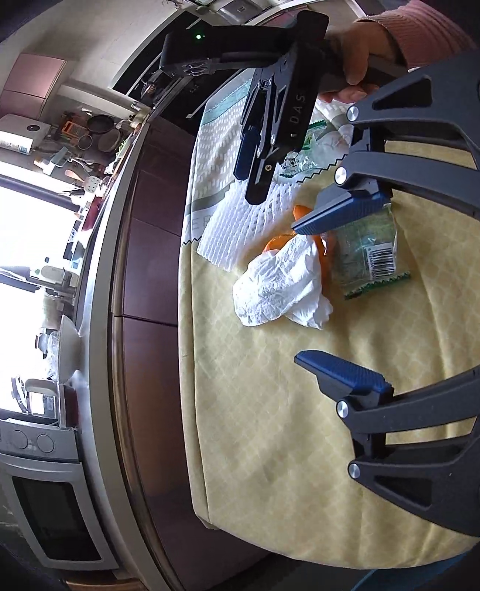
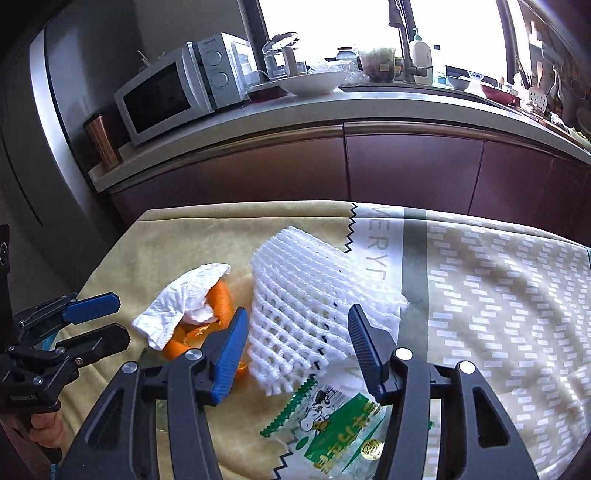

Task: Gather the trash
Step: 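Grasp a second white tissue with the left tool while the right tool grasps another foam netting, then lift the tissue and foam netting and carry both over the teal bin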

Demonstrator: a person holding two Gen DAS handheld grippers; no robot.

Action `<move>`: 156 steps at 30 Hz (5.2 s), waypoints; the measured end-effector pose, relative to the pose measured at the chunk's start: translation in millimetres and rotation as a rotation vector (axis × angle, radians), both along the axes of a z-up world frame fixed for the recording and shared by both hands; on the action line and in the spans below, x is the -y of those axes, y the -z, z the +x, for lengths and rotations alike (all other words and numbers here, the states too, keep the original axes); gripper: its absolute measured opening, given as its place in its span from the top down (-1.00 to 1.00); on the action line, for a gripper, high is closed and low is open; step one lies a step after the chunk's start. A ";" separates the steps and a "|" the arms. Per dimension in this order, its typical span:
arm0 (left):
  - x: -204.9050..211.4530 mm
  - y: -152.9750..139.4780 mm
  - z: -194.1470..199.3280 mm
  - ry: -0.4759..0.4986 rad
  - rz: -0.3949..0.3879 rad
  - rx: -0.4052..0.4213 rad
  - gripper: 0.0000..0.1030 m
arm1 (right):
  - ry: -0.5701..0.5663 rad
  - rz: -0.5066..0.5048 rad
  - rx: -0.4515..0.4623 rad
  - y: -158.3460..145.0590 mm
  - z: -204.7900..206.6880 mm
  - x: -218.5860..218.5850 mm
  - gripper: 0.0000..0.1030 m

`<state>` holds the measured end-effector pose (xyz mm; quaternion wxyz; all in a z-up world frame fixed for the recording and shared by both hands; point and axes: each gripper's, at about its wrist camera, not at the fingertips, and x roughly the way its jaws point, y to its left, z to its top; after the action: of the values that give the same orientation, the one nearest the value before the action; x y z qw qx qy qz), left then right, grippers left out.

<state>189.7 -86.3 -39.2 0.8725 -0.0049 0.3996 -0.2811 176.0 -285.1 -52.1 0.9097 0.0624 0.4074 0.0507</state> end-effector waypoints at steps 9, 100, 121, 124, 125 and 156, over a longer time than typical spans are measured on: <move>7.8 23.2 22.0 0.017 -0.022 -0.115 0.21 | -0.031 -0.064 -0.064 16.3 15.1 -12.6 -0.07; -198.5 -16.0 -150.3 -0.319 0.009 0.132 0.92 | -0.458 0.181 0.054 -28.7 -77.1 -198.3 0.86; -222.0 -14.3 -158.5 -0.385 0.024 0.134 0.92 | -0.521 0.188 0.029 -23.7 -75.0 -227.9 0.86; -225.9 -14.2 -160.2 -0.395 0.026 0.135 0.92 | -0.532 0.186 0.027 -23.6 -74.6 -232.9 0.86; -227.4 -14.3 -160.7 -0.398 0.026 0.135 0.92 | -0.537 0.185 0.027 -23.6 -74.7 -234.8 0.86; -284.6 -12.4 -166.5 -0.563 0.032 0.133 0.92 | -0.684 0.123 0.002 -22.4 -61.6 -306.1 0.86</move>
<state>23.2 198.3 -26.8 0.9405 -0.0835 0.3287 -0.0215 114.4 21.1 -29.7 0.8350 -0.0231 0.4000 0.3771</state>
